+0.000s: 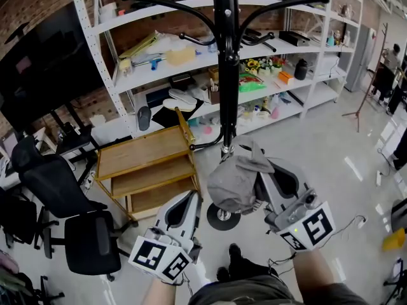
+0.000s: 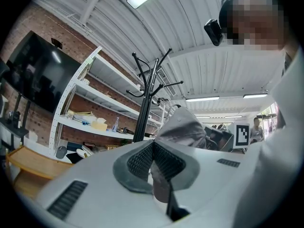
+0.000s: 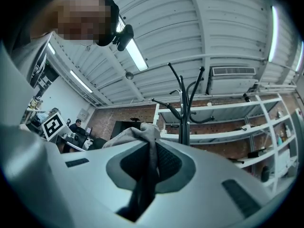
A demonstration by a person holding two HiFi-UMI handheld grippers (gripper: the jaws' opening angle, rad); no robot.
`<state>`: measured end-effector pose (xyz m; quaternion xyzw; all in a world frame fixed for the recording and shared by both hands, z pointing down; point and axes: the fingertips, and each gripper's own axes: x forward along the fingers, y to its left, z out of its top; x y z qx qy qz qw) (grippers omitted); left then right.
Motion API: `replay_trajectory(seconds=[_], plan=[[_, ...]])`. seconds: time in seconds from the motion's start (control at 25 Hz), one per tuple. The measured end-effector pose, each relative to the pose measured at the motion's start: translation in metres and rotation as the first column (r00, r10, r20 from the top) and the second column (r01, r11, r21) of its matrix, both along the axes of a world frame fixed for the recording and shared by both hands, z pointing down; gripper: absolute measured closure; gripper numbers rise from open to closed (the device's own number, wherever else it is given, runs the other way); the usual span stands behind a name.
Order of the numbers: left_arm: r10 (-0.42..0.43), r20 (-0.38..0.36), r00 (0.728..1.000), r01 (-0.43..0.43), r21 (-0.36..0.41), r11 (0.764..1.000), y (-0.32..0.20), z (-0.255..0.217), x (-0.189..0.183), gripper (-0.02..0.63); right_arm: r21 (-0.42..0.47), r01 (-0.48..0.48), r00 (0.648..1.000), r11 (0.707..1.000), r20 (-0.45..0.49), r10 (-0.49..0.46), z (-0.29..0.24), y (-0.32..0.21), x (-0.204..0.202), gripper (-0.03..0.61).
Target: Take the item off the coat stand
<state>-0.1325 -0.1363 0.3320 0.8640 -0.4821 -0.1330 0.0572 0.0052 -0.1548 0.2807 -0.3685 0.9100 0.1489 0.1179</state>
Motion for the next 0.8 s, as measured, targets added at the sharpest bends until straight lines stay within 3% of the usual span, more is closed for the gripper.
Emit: replay_trajectory(seconds=[0.24, 0.52, 0.8], plan=[[0.015, -0.016, 1.000, -0.016, -0.053, 0.998, 0.006, 0.022, 0.013, 0.606, -0.045, -0.004, 0.999, 0.999, -0.042, 0.002, 0.029, 0.005, 0.012, 0.552], [-0.013, -0.009, 1.000, 0.012, -0.065, 0.998, 0.021, 0.025, 0.033, 0.606, -0.053, 0.022, 0.997, 0.998, -0.072, -0.026, 0.044, 0.018, 0.033, 0.552], [-0.065, 0.000, 0.998, 0.065, -0.062, 0.996, 0.052, 0.028, 0.074, 0.606, -0.059, 0.063, 0.995, 0.996, -0.074, -0.067, 0.054, 0.044, 0.078, 0.552]])
